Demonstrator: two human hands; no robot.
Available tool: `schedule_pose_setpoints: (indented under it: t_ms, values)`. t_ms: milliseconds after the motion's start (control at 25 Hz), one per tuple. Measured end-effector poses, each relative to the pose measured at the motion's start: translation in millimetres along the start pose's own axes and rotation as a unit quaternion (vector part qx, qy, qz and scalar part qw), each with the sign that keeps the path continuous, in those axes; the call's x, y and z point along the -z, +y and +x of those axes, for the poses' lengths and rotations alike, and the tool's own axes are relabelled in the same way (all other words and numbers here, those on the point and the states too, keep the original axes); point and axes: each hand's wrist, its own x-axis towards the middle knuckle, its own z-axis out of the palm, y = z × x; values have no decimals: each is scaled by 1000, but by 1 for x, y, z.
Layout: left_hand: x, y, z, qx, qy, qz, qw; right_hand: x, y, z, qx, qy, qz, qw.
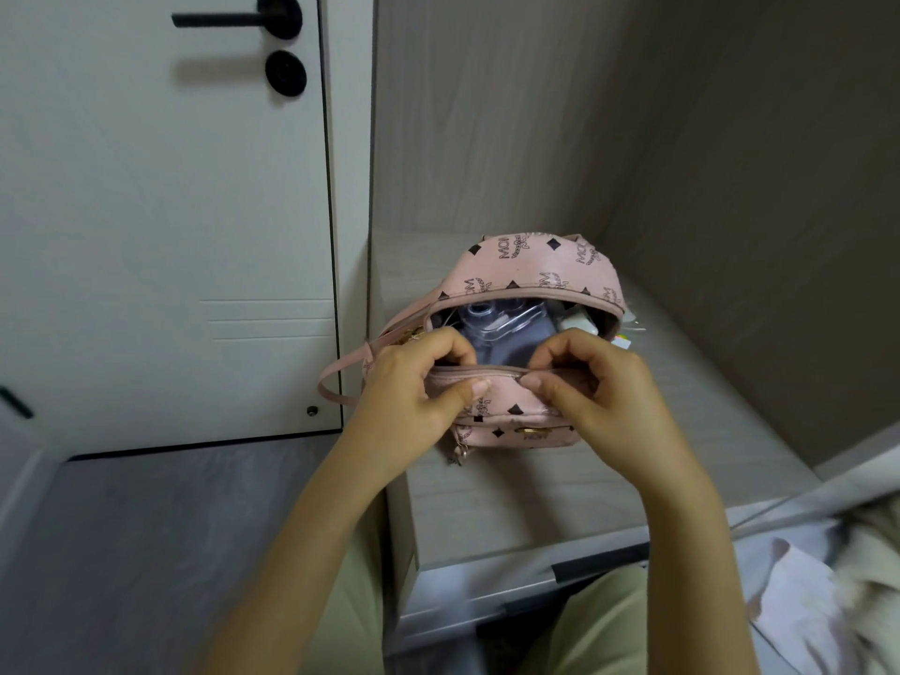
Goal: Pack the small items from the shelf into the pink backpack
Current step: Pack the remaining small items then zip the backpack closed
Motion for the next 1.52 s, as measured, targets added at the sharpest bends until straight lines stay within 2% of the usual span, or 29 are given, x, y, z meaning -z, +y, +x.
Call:
schedule_pose_setpoints:
  t_ms: [80,200,240,400,520,640,760,840,960,1080,1200,1280,1400,1440,1520]
  values:
    - [-3,1,-1,-16,8,12,1000,-5,1,2,9,28,-10,1000]
    - [-8,-5,-8,-30,81,70,994,-9,4,3,60,77,-41,994]
    - [-9,-7,-9,-35,81,91,992,-11,6,3,78,92,-57,991]
    - [-6,-17,10,-42,-31,112,992,-16,19,4,79,204,-67,973]
    - [-3,-15,30,-35,-92,113,989,-19,33,8,59,263,-6,963]
    - [-4,-19,37,-73,-75,111,988,-14,44,17,59,231,105,966]
    - [-6,-13,42,-112,-44,125,985,-12,45,30,57,213,146,964]
    - [-7,-6,50,-106,-68,155,980,-15,47,37,32,249,160,955]
    - [-9,6,61,-49,-68,198,977,-16,49,45,-12,278,199,940]
    - [-12,12,71,-55,-67,243,966,-16,52,50,-23,267,217,938]
    - [-14,11,78,-64,-48,252,964,-6,68,42,3,200,238,950]
    - [-17,7,80,-79,-37,253,964,10,94,39,-19,214,252,944]
    - [-19,0,84,-82,-30,233,968,41,147,49,-123,299,219,921]
    - [-20,-2,87,-78,-26,230,970,48,166,55,-168,283,175,928]
    - [-19,-6,97,-67,-22,226,972,52,195,64,-232,201,72,949]
